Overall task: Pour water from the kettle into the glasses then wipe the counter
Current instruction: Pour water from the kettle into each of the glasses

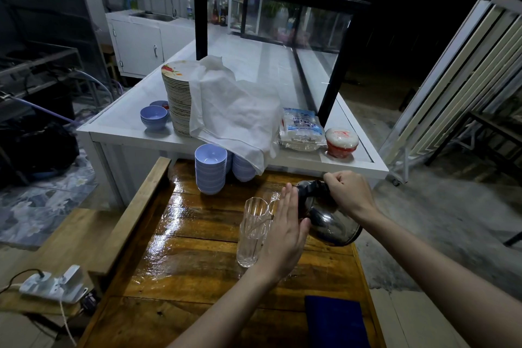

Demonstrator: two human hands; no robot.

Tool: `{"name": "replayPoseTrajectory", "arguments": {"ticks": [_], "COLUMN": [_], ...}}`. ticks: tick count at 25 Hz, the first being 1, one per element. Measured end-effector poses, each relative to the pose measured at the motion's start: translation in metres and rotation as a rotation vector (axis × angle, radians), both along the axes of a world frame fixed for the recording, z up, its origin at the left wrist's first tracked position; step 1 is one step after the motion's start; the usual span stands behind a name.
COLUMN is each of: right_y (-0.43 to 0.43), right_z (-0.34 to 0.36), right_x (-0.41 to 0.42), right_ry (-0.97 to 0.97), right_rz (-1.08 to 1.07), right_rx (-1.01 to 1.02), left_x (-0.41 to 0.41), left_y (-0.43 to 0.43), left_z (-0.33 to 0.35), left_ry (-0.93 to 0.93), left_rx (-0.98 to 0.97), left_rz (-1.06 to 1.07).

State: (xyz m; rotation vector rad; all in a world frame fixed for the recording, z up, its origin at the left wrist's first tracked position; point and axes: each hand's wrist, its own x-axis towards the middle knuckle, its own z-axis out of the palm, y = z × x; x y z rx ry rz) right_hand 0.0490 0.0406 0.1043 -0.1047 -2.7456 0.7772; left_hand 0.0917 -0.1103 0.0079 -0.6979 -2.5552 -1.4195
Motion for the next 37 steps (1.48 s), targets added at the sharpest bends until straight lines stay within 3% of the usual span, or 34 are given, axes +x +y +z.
{"name": "replayPoseTrajectory", "arguments": {"ticks": [15,24,28,32,37], "right_y": [0.0,0.024,0.035,0.045,0.048], "right_z": [-0.005,-0.033,-0.041,-0.042,-0.04], "right_x": [0.002,0.028,0.035,0.027,0.006], "right_ry": [-0.032,-0.118,-0.084,-0.063,-0.081], "right_rz": [-0.054,-0.374,-0.48,-0.509,-0.447], "right_rx": [-0.051,-0.525,-0.638,-0.622,-0.436], "left_x": [-0.006,-0.016,-0.025,-0.04,-0.054], "left_y": [-0.001,0.014,0.028,0.038,0.048], "left_z": [-0.006,0.011,0.016,0.016,0.007], "left_ry": [0.006,0.125,0.151,0.131,-0.028], "left_rx": [-0.016,-0.144,-0.174,-0.228,-0.224], "left_rz": [-0.003,-0.09,-0.146,-0.21,-0.205]}}
